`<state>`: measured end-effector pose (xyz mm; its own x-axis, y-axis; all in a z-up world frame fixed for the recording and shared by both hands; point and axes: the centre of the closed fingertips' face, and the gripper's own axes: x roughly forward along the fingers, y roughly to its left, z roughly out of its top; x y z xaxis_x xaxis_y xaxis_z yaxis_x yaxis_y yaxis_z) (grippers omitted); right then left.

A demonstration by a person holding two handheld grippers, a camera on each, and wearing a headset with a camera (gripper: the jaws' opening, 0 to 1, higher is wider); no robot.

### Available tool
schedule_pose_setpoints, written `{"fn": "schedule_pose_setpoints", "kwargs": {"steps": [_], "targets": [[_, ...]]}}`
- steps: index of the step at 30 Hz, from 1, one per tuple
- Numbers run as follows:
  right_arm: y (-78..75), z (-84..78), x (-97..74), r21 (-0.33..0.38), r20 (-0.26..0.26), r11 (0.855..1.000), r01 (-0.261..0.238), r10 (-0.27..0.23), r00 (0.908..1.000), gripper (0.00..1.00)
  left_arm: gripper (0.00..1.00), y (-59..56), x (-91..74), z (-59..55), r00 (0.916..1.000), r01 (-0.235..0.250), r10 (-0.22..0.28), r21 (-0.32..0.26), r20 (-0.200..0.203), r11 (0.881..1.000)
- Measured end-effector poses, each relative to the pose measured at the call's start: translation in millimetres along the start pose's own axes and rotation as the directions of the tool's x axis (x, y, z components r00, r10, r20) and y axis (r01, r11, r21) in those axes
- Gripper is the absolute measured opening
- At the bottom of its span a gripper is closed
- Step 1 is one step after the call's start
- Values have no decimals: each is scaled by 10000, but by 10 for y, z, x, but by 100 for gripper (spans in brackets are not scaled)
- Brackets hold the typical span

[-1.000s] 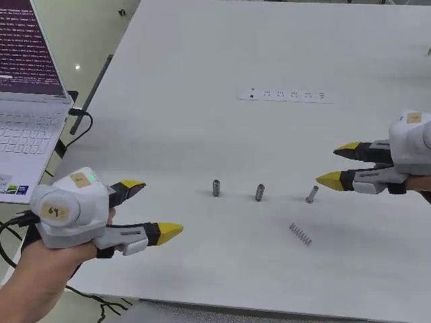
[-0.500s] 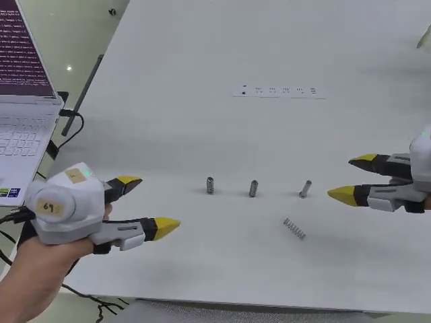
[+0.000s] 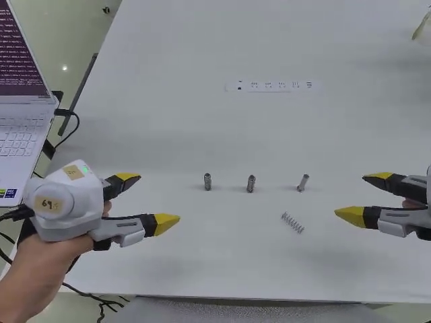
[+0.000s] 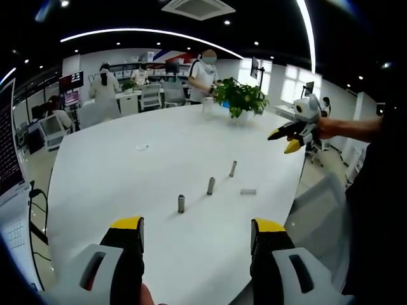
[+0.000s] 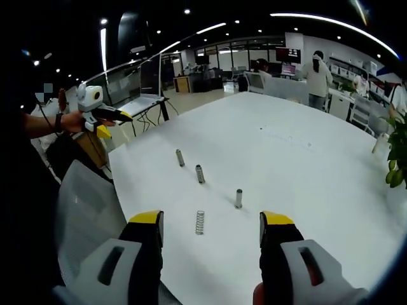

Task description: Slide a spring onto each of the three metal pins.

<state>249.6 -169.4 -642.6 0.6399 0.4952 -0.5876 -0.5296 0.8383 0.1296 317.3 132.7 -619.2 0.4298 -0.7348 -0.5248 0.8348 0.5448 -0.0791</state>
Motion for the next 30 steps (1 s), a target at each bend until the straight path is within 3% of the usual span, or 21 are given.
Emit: {"fn": "schedule_pose_setpoints", "kwargs": {"steps": [8, 21, 26, 30], "targets": [[105, -55, -47, 115, 136, 9999, 116, -118, 9998, 62, 64, -10, -1, 6, 10000, -14, 14, -27, 12, 10000], [109, -71, -54, 101, 59, 9999, 125, -126, 9999, 64, 64, -66, 44, 26, 9999, 144, -144, 102, -45, 9998], [135, -81, -47, 49, -10, 10000, 31, -31, 10000, 65, 64, -87, 101, 60, 9994, 328, -325, 312, -104, 9990], [163, -103, -45, 18, -86, 10000, -15, 15, 10000, 65, 64, -180, 195, 87, 9967, 745, -717, 818, -368, 9939]]}}
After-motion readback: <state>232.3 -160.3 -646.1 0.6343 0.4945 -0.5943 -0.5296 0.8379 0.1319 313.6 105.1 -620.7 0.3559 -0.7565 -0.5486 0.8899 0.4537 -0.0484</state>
